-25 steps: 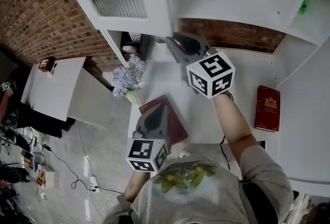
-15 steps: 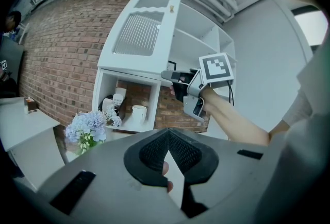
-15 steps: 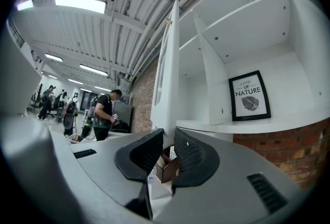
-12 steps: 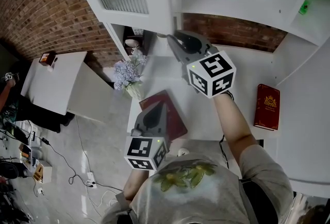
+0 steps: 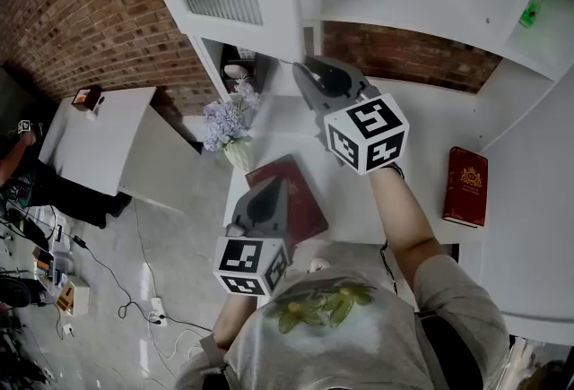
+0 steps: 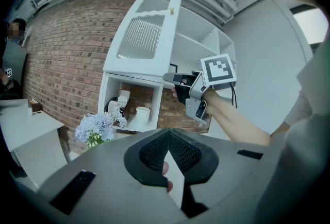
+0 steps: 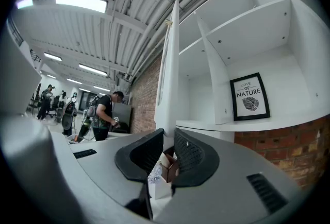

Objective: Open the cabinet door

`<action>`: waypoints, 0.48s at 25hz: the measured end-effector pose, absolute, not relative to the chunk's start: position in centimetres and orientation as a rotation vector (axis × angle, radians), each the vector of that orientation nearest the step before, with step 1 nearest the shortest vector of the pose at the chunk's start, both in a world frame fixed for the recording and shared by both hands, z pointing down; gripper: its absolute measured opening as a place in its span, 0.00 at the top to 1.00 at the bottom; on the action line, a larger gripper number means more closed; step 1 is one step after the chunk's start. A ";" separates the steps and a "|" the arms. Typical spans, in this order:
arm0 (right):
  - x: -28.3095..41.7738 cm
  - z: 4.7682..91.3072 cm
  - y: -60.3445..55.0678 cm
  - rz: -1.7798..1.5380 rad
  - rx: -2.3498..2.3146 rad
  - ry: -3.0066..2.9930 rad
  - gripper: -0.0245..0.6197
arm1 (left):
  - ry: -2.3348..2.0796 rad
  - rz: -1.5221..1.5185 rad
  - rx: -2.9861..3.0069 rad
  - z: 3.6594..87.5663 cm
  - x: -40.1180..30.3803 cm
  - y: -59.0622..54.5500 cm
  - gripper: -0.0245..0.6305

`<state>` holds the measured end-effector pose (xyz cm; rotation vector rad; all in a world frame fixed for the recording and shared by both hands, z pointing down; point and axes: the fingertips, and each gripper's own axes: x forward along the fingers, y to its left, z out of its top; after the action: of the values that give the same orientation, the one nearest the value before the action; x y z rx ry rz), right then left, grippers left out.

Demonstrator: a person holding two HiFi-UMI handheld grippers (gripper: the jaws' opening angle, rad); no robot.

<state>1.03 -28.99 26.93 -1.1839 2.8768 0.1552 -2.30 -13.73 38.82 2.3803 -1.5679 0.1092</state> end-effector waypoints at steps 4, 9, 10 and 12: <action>0.8 26.9 -28.6 0.136 -1.191 2.858 0.85 | -1.575 0.113 2.375 38.9 -2.6 -13.2 0.95; 0.6 26.9 -28.1 0.130 -1.201 2.842 0.85 | -1.609 0.096 2.366 38.9 -3.3 -12.7 0.95; 0.5 26.9 -28.0 0.128 -1.203 2.837 0.85 | -1.614 0.094 2.361 38.9 -3.5 -12.5 0.95; 0.4 27.0 -27.7 0.126 -1.212 2.824 0.85 | -1.615 0.102 2.346 39.2 -3.8 -12.1 0.95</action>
<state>0.39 -27.71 27.02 -1.2123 2.8240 0.1263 -3.75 -12.14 39.23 2.3463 -1.6151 0.1017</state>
